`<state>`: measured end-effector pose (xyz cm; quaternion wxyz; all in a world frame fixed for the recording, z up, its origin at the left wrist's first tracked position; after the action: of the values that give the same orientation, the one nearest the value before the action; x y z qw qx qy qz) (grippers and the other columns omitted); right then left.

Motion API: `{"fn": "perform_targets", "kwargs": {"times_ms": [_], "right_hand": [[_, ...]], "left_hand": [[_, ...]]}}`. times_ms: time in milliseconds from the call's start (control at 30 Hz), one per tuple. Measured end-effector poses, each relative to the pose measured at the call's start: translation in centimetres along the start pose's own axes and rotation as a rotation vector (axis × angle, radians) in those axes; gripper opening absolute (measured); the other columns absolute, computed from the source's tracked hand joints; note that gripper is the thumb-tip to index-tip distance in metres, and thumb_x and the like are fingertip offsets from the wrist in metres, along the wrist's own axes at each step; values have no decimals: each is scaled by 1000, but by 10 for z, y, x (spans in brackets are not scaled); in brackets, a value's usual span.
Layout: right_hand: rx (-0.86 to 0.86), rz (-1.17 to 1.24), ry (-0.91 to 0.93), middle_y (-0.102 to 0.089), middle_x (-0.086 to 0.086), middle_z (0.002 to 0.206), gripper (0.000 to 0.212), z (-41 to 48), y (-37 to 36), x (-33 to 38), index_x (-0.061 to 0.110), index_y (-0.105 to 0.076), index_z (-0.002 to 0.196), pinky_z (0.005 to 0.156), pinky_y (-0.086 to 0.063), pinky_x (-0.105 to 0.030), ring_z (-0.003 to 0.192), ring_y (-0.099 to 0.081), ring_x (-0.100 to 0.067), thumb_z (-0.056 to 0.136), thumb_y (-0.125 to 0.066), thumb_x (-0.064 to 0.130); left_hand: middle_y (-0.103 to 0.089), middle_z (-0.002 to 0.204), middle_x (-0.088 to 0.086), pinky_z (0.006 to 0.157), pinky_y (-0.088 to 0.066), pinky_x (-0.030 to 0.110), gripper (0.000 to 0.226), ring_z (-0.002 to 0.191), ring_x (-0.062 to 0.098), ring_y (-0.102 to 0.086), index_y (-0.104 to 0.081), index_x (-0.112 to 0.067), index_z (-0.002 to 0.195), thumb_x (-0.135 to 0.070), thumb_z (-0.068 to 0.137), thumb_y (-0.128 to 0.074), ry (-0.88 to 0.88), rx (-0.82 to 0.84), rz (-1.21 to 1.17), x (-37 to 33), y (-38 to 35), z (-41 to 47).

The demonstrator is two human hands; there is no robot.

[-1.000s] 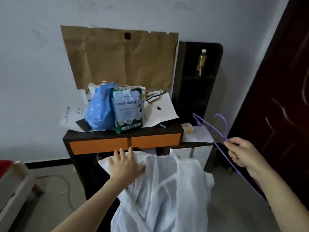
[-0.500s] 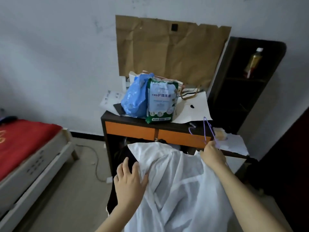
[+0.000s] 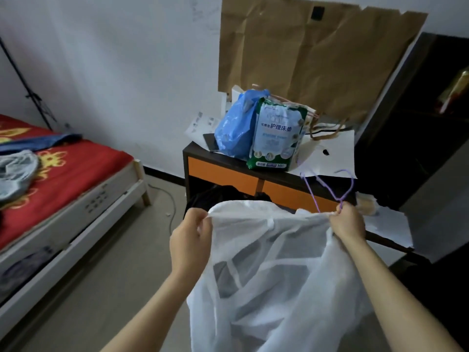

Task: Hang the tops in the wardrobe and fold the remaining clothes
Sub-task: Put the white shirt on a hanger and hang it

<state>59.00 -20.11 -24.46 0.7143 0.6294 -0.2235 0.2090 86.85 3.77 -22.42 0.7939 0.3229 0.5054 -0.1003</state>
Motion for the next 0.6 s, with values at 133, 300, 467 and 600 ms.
{"fn": "perform_targets", "kwargs": {"times_ms": [133,300,467,600], "right_hand": [[-217,160,195,-53,-23,77,33,-20,53,51,13,-34,61,72,-39,-39,82,-55,-40,81,-56,-2],[-243,269,430,-50,-13,70,28,-66,87,127,4,-42,62,68,-35,-32,70,-48,-27,82,-61,3],[-155,299,603,-49,-17,65,44,-116,90,193,14,-32,51,71,-40,-37,66,-47,-34,83,-62,4],[-58,326,644,-54,-14,69,25,-163,84,232,4,-50,66,72,-42,-37,68,-49,-30,85,-63,12]], "left_hand": [[-57,71,-15,60,-39,3,27,65,-8,-53,-56,-26,75,0,83,-62,-68,-219,-197,-12,54,11],[-58,77,-14,63,-44,6,36,65,-8,-54,-57,-33,80,2,81,-61,-114,-398,-328,-8,113,21],[-60,80,-10,67,-49,12,34,68,-3,-57,-57,-37,86,-4,82,-64,-144,-576,-358,19,187,21],[-59,78,-14,63,-49,14,27,65,-6,-56,-57,-38,85,-12,82,-62,-161,-721,-288,41,259,11]]}}
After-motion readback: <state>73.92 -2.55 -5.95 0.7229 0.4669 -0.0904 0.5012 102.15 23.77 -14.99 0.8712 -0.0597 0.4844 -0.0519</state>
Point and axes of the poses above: each hand's wrist, its own z-axis towards the middle knuckle, its own y-axis out of the back of the hand, x = y × z, the point moved 7 cm from there along z, towards the middle knuckle
